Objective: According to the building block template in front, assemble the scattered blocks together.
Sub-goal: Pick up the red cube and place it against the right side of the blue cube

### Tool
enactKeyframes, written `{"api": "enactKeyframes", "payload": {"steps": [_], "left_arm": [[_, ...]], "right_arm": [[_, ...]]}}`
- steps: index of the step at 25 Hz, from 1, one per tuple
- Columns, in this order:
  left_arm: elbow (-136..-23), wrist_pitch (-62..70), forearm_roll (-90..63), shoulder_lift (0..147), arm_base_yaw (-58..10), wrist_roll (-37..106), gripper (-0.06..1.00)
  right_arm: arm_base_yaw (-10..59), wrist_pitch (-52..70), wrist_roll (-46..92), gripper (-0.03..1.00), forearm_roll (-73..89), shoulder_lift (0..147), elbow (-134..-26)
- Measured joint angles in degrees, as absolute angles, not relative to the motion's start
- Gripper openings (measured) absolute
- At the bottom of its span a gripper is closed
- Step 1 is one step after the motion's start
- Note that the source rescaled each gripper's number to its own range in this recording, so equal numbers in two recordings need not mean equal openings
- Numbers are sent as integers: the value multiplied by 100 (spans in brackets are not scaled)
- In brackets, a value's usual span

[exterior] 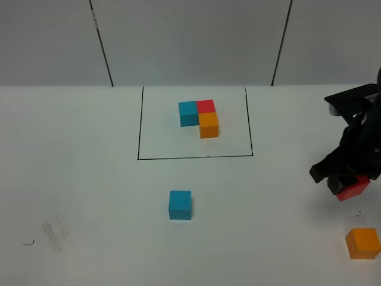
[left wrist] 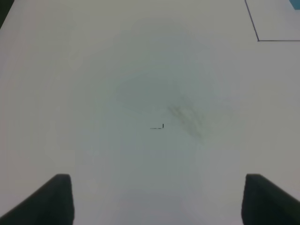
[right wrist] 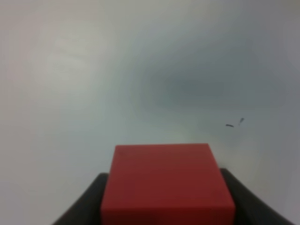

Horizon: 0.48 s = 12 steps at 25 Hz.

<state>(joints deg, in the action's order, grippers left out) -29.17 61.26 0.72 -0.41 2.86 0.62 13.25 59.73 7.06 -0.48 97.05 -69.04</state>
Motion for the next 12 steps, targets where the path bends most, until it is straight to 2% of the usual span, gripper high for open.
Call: {"api": "enactKeyframes", "payload": {"steps": [5,12], "left_arm": [[-2917,6126,72,-41,286,62,84],[-2917,6126,72,-41,286,62,84]], "right_arm": [[1612,5919,1248,0,-31,9705,-6904],[1618,5606,2290,0,192,9705,-6904]]}}
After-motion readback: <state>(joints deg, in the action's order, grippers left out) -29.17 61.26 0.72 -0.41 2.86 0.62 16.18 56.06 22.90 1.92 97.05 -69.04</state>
